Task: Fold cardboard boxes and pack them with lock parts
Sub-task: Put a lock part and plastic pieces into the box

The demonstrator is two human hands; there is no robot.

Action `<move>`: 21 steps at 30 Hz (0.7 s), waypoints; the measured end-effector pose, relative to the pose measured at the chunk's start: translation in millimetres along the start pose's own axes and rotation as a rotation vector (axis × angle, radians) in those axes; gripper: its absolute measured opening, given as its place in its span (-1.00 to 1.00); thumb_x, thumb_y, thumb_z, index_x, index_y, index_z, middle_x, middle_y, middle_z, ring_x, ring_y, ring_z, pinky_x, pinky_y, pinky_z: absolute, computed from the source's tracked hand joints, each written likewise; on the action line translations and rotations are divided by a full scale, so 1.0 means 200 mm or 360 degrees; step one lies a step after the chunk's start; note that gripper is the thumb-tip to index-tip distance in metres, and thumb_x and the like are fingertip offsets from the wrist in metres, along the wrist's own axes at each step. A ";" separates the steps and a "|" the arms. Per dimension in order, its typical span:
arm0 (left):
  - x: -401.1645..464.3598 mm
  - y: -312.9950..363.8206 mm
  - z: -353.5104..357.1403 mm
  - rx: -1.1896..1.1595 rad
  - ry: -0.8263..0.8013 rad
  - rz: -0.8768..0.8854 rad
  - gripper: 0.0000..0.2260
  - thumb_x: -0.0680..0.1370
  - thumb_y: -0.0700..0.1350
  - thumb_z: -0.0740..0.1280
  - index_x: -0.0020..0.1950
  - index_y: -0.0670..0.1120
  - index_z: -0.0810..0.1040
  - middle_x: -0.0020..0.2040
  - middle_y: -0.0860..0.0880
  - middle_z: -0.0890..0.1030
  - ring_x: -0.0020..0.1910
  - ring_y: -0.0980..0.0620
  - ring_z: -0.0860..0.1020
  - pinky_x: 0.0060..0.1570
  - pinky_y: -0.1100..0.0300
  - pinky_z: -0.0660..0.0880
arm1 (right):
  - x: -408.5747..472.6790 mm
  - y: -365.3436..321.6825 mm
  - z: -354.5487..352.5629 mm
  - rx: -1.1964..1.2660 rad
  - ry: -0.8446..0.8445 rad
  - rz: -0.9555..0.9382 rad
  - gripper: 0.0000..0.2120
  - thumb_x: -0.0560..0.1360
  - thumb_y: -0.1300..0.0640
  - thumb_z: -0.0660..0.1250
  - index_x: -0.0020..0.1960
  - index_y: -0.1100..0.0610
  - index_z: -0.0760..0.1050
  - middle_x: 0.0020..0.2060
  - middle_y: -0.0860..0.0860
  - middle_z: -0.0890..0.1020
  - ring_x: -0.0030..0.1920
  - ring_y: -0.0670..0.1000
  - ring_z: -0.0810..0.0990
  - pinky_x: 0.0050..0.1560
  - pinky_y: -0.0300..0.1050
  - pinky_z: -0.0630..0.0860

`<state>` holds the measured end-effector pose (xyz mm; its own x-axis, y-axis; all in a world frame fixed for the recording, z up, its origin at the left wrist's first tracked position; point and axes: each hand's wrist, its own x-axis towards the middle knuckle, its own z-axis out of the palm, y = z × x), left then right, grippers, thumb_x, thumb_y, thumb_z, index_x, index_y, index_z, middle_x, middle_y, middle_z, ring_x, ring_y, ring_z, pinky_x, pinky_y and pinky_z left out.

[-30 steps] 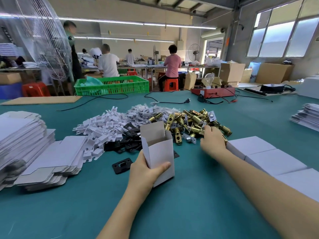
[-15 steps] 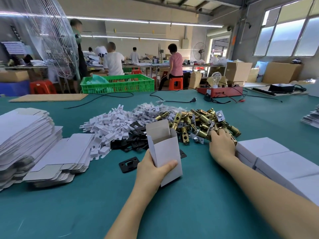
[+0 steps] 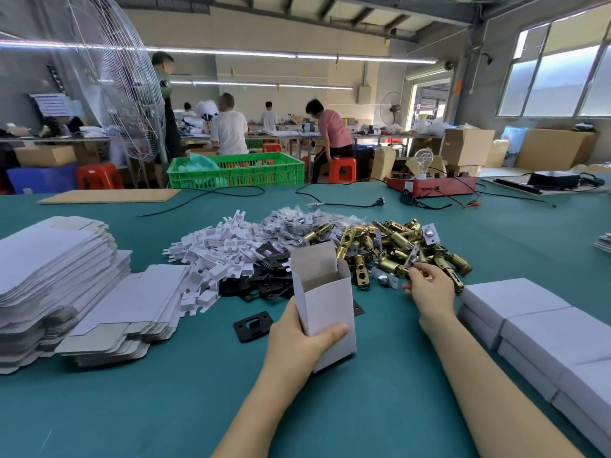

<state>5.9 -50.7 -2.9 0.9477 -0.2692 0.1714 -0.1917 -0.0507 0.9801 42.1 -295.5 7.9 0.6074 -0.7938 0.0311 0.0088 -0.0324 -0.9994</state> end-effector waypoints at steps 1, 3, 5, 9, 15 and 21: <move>0.00 0.00 0.00 -0.0005 0.0002 0.0000 -0.59 0.33 0.01 0.57 0.08 0.26 0.50 -0.06 0.40 0.61 -0.10 0.38 0.58 -0.26 0.51 0.47 | 0.00 -0.01 0.00 0.0163 0.0012 0.0090 -0.85 0.56 0.25 0.29 0.11 0.17 0.51 -0.19 0.04 0.57 -0.24 0.02 0.58 -0.02 0.00 0.58; 0.00 0.00 0.00 -0.0009 0.0007 -0.0002 -0.57 0.28 0.05 0.55 0.09 0.25 0.50 -0.05 0.39 0.61 -0.09 0.37 0.58 -0.25 0.49 0.48 | 0.01 -0.04 -0.01 0.0447 0.0006 0.0267 -0.88 0.55 0.31 0.29 0.08 0.23 0.49 -0.18 0.08 0.56 -0.26 -0.02 0.56 -0.17 -0.17 0.56; 0.00 0.00 0.00 -0.0003 0.0007 0.0004 -0.56 0.30 0.03 0.57 0.10 0.25 0.50 -0.05 0.39 0.61 -0.08 0.37 0.58 -0.24 0.48 0.48 | 0.01 -0.11 -0.03 0.0541 -0.0012 0.0319 -0.94 0.55 0.31 0.30 0.02 0.24 0.48 -0.18 0.10 0.57 -0.29 -0.05 0.56 -0.27 -0.24 0.51; 0.00 0.00 0.00 0.0066 -0.0021 0.0040 -0.54 0.34 0.00 0.59 0.13 0.27 0.48 -0.03 0.37 0.61 -0.06 0.36 0.58 -0.18 0.45 0.49 | -0.06 -0.36 -0.12 0.0481 -0.0103 0.0059 -0.88 0.53 0.30 0.31 0.05 0.29 0.44 -0.23 0.14 0.59 -0.36 -0.06 0.57 -0.36 -0.29 0.54; -0.01 0.01 0.00 0.0113 -0.0024 0.0058 -0.56 0.37 -0.04 0.57 0.13 0.28 0.49 -0.01 0.36 0.62 -0.03 0.36 0.57 -0.15 0.42 0.47 | -0.34 -0.76 -0.20 0.0380 -0.0701 -0.0267 -0.90 0.50 0.25 0.35 -0.02 0.23 0.46 -0.28 0.08 0.68 -0.34 -0.02 0.66 -0.33 -0.24 0.58; -0.01 0.01 0.01 0.0165 -0.0020 0.0073 -0.58 0.40 -0.06 0.56 0.14 0.23 0.49 -0.03 0.34 0.61 -0.05 0.33 0.57 -0.18 0.41 0.50 | -0.54 -0.81 -0.09 -0.0014 -0.1048 -0.0327 -0.82 0.46 0.27 0.42 -0.03 0.23 0.43 -0.33 0.11 0.69 -0.38 0.01 0.67 -0.41 -0.25 0.55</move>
<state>3.4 -51.6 -1.5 0.9342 -0.2853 0.2143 -0.2609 -0.1368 0.9556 -38.6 -215.6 165.7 0.9502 -0.2365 0.2030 0.1708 -0.1496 -0.9739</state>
